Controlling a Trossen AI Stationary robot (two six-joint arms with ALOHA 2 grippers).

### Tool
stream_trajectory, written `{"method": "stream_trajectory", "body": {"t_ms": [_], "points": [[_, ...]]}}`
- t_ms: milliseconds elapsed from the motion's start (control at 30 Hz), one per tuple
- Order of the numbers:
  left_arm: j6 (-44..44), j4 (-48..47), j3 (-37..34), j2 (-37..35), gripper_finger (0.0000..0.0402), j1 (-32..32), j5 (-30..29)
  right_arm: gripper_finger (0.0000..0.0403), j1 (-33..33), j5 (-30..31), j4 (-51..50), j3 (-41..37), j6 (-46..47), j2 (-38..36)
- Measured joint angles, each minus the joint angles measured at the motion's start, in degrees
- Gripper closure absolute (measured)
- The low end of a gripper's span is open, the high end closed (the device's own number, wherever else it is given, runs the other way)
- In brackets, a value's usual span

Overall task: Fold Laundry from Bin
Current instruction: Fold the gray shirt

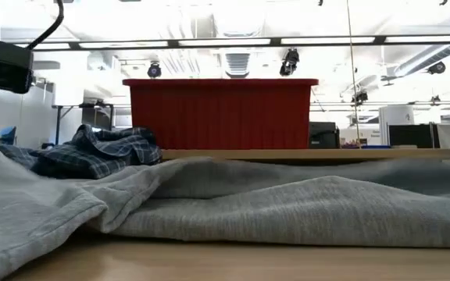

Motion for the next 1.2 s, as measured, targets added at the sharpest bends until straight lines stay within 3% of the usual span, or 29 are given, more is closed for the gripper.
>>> {"method": "stream_trajectory", "body": {"t_ms": [133, 267, 400, 567, 700, 800, 900, 1000, 1100, 1200], "points": [[-0.2, -1.5, 0.8, -0.5, 0.0279, 1.3, -3.4, 0.0272, -0.1, -3.0, -2.7, -2.1, 2.1, -1.6], [-0.1, -11.4, 5.5, -1.2, 0.0215, 2.0, -2.3, 0.021, 0.0, -4.8, -3.2, -0.1, 4.7, -4.4], [4.2, -12.1, 13.9, -1.2, 0.0172, 1.2, -3.5, 0.0189, 2.5, -5.4, 12.6, 2.1, 4.7, -7.3], [16.2, -2.4, 20.5, 8.7, 0.0171, 2.3, -9.0, 0.0233, 4.2, -5.4, 28.2, -2.9, 2.4, -3.6], [15.9, 2.4, 22.6, 20.9, 0.0183, 2.7, -8.8, 0.032, 4.6, -6.7, 31.6, -3.8, 0.5, 2.2], [11.6, 5.7, 22.6, 29.1, 0.0194, 3.1, -5.2, 0.0381, 4.6, -6.7, 31.6, -3.8, -0.8, 6.6], [6.3, 6.6, 22.0, 35.1, 0.0205, 3.5, -2.6, 0.039, 4.8, -9.3, 32.1, -3.5, -0.9, 11.0], [4.6, 7.6, 22.2, 37.8, 0.0213, 3.5, -0.5, 0.0393, 6.2, -17.4, 32.8, -2.5, -2.1, 14.4], [5.3, 8.0, 22.2, 38.1, 0.022, 3.5, 1.9, 0.0394, 8.9, -24.0, 30.7, -0.6, -3.0, 15.2], [6.0, 7.5, 22.0, 36.5, 0.0226, 3.6, 4.1, 0.0394, 10.9, -25.2, 25.9, 1.5, -1.7, 12.8]]}}
